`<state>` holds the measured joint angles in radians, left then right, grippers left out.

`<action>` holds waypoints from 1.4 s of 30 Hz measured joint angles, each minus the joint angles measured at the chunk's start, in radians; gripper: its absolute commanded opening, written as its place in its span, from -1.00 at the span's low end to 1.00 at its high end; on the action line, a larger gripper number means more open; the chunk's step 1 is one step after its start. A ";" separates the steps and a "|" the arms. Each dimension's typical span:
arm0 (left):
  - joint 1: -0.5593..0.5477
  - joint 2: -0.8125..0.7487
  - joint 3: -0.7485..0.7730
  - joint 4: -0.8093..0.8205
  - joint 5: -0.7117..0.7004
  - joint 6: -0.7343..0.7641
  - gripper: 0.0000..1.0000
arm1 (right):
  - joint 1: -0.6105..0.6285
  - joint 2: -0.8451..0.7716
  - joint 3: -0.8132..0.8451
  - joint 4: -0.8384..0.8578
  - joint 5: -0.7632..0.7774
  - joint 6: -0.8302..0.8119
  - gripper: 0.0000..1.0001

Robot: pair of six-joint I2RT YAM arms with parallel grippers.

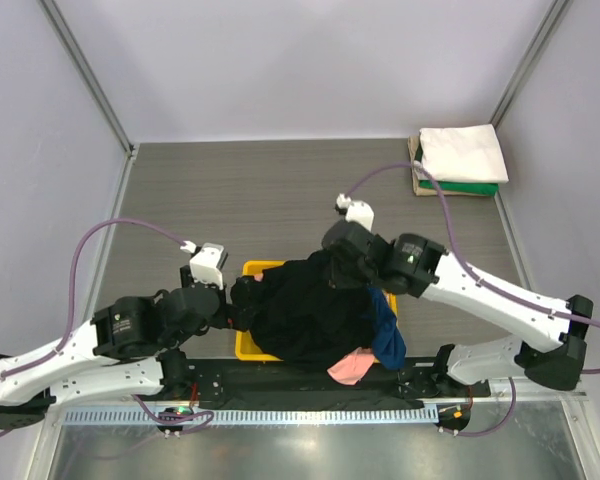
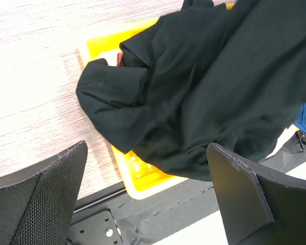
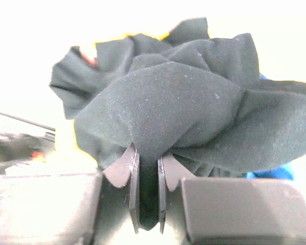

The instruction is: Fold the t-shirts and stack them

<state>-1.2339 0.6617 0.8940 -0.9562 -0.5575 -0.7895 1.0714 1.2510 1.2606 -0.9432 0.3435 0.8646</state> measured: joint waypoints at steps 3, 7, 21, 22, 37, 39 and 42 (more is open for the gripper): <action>0.000 0.006 0.002 -0.001 0.000 -0.008 1.00 | 0.001 0.093 0.332 -0.099 0.057 -0.066 -0.97; 0.000 0.032 0.024 -0.005 0.000 -0.017 1.00 | 0.001 0.239 0.878 -0.258 0.177 -0.181 -0.98; 0.010 0.113 0.074 -0.005 -0.030 -0.048 0.96 | -0.003 -0.401 0.759 0.173 0.900 -0.612 -0.98; 0.026 0.135 0.071 -0.003 -0.023 -0.051 0.87 | -0.003 -0.443 0.730 0.179 0.911 -0.605 -0.98; 0.586 0.705 -0.136 0.260 0.443 -0.008 -0.99 | -0.004 -0.366 0.353 -0.070 0.667 -0.312 -0.97; 0.617 0.747 -0.105 0.260 0.501 0.045 -1.00 | -0.004 -0.399 0.311 -0.090 0.644 -0.288 -0.98; 0.743 0.779 -0.088 0.297 0.630 0.057 -1.00 | -0.004 -0.463 0.282 -0.098 0.621 -0.260 -0.98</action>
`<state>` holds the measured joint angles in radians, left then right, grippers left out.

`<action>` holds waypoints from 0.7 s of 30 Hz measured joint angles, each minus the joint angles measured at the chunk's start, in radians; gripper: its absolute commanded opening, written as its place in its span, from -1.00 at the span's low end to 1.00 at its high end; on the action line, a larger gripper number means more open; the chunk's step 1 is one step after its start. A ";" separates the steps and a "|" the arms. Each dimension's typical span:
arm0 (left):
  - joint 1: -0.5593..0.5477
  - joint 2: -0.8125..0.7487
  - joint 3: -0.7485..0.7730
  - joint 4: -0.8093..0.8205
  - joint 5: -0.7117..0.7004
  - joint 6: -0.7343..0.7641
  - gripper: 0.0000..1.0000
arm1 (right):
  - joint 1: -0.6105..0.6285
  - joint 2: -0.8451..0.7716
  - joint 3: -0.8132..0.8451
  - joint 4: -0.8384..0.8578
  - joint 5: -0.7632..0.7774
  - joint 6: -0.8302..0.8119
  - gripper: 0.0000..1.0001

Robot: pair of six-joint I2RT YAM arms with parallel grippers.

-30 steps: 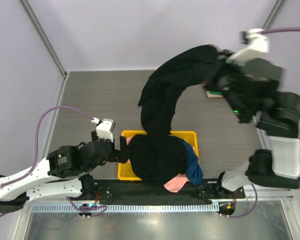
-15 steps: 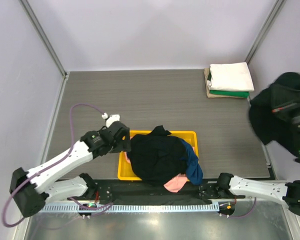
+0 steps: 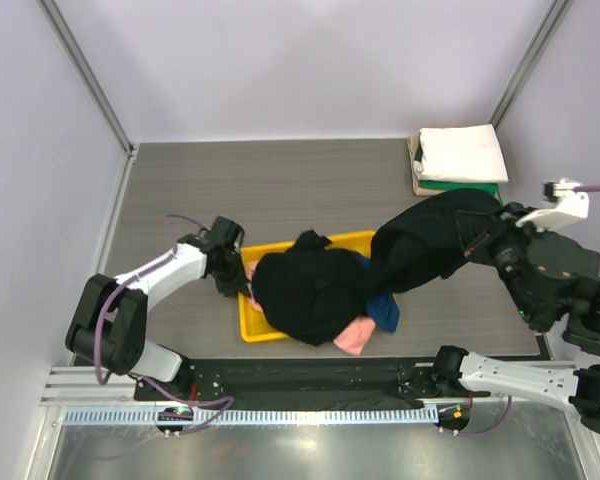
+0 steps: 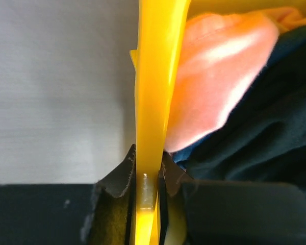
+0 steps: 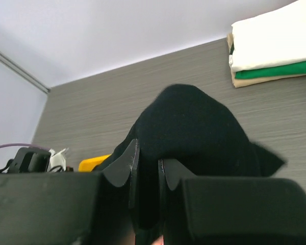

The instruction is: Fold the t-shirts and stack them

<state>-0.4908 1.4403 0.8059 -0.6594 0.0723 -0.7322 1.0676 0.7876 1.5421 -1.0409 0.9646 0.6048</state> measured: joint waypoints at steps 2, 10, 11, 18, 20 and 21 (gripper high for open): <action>0.132 0.021 0.009 0.033 0.068 0.013 -1.00 | 0.000 -0.045 -0.012 0.000 -0.008 0.015 -0.97; 0.671 0.138 0.145 0.055 0.068 -0.071 -0.99 | -0.001 -0.115 -0.096 -0.001 -0.021 0.056 -0.98; 0.722 0.165 0.184 0.056 0.053 -0.090 -1.00 | -0.001 -0.115 -0.111 -0.002 -0.026 0.057 -0.98; 0.852 0.364 0.453 0.054 0.005 -0.252 -0.99 | -0.001 -0.108 -0.161 -0.007 -0.051 0.065 -0.98; 0.858 0.409 0.489 0.052 -0.011 -0.307 -0.99 | -0.001 -0.106 -0.176 -0.006 -0.057 0.069 -0.98; 0.858 0.429 0.504 0.049 -0.014 -0.325 -0.99 | -0.001 -0.104 -0.182 -0.007 -0.062 0.071 -0.98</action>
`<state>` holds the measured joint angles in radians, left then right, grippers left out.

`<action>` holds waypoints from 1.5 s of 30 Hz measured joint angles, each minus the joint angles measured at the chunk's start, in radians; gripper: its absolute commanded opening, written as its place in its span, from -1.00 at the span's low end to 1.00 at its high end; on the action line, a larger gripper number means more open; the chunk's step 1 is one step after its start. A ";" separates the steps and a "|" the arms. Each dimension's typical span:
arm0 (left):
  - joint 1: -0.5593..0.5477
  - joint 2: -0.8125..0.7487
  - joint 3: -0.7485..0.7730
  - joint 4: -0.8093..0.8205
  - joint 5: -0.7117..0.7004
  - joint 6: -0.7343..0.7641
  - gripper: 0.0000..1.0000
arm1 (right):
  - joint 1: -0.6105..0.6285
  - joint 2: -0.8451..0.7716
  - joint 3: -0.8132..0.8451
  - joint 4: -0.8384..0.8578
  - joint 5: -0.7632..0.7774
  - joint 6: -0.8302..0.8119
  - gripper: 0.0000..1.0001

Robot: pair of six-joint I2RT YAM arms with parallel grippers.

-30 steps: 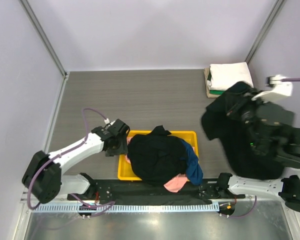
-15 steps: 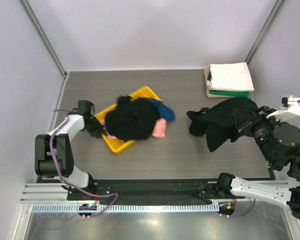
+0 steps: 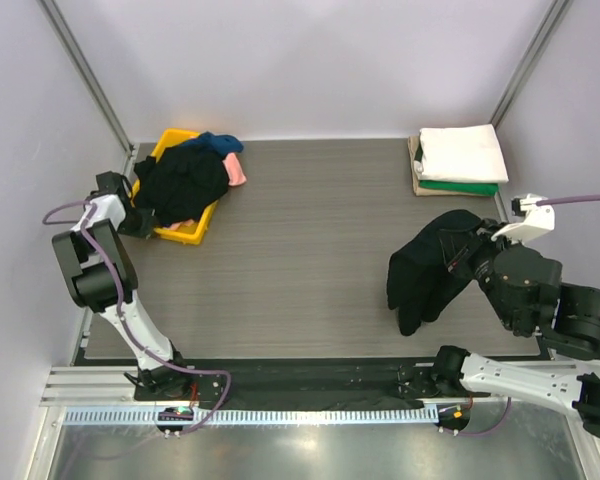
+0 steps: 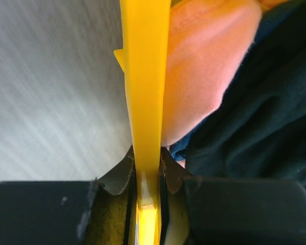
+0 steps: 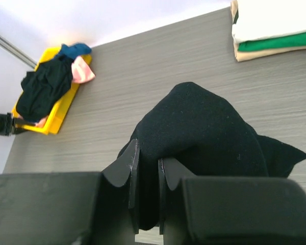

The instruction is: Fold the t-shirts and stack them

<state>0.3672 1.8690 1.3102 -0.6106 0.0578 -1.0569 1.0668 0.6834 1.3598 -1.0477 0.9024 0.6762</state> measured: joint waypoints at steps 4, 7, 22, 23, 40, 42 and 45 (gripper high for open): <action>0.001 0.060 0.050 0.000 -0.013 -0.096 -0.99 | 0.000 0.019 -0.032 0.007 -0.022 0.012 -0.98; 0.007 0.060 0.058 0.016 -0.025 -0.156 -0.50 | 0.000 0.052 -0.065 0.030 -0.055 0.016 -0.98; 0.092 -0.231 -0.045 0.050 0.133 -0.131 1.00 | -0.211 0.792 0.676 0.259 -0.552 -0.252 -0.98; 0.092 -0.266 -0.043 0.039 0.136 -0.106 1.00 | -0.239 0.786 0.695 0.267 -0.562 -0.254 -0.98; 0.006 -0.924 -0.351 -0.128 0.107 0.194 0.97 | -0.343 0.064 -0.504 0.189 -0.470 0.068 0.99; -0.102 -0.940 -0.381 -0.128 0.064 0.212 0.93 | -0.343 0.056 -0.502 0.196 -0.480 0.089 0.99; -0.232 -0.871 -0.377 -0.105 0.047 0.239 0.86 | -0.344 0.076 -0.501 0.217 -0.510 0.096 0.99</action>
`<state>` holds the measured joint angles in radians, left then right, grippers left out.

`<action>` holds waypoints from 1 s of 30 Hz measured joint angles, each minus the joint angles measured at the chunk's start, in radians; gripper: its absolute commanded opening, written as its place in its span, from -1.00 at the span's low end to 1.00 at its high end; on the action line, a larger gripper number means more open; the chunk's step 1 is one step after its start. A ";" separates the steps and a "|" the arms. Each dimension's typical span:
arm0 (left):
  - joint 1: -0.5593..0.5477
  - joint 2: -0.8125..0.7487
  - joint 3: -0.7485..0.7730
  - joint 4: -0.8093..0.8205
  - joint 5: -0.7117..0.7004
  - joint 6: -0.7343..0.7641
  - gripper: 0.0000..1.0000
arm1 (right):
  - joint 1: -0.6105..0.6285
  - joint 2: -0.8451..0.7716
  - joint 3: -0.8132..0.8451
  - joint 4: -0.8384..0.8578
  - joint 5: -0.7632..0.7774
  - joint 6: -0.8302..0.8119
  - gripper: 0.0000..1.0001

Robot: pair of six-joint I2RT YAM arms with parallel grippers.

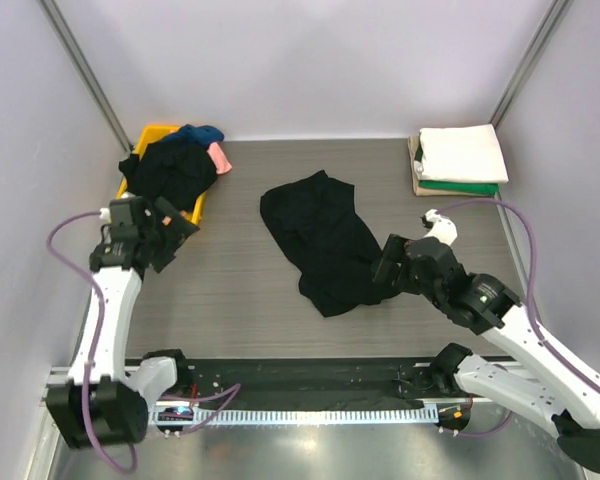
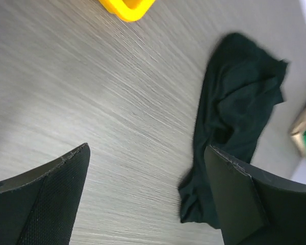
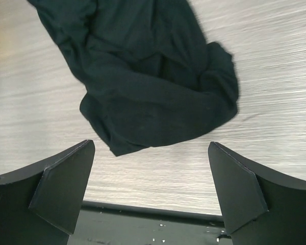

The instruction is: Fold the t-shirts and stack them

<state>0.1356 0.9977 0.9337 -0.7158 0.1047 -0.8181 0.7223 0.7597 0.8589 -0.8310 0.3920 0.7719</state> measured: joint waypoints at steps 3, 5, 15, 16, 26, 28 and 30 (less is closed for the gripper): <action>-0.107 0.200 0.097 0.025 -0.012 0.042 0.86 | 0.000 0.070 0.000 0.042 -0.041 -0.002 0.99; -0.170 0.396 0.225 0.045 -0.021 0.071 0.86 | 0.000 0.115 -0.003 0.069 -0.059 -0.005 0.99; -0.248 1.290 1.070 -0.099 -0.160 0.155 0.86 | 0.000 0.150 -0.016 0.121 -0.089 -0.039 0.99; -0.239 1.363 1.164 -0.130 -0.166 0.154 0.86 | 0.000 0.148 -0.016 0.120 -0.089 -0.042 0.99; -0.091 1.505 1.450 -0.277 -0.194 0.124 0.85 | -0.005 0.136 -0.016 0.118 -0.080 -0.087 0.99; -0.084 1.486 1.449 -0.285 -0.175 0.117 0.86 | -0.006 0.142 -0.015 0.119 -0.074 -0.093 0.99; -0.115 1.440 1.411 -0.272 -0.212 0.148 0.85 | -0.006 0.163 -0.009 0.119 -0.063 -0.103 0.99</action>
<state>0.0204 2.4374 2.3447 -0.9882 -0.1070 -0.6701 0.7158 0.9230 0.8501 -0.7124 0.3290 0.6693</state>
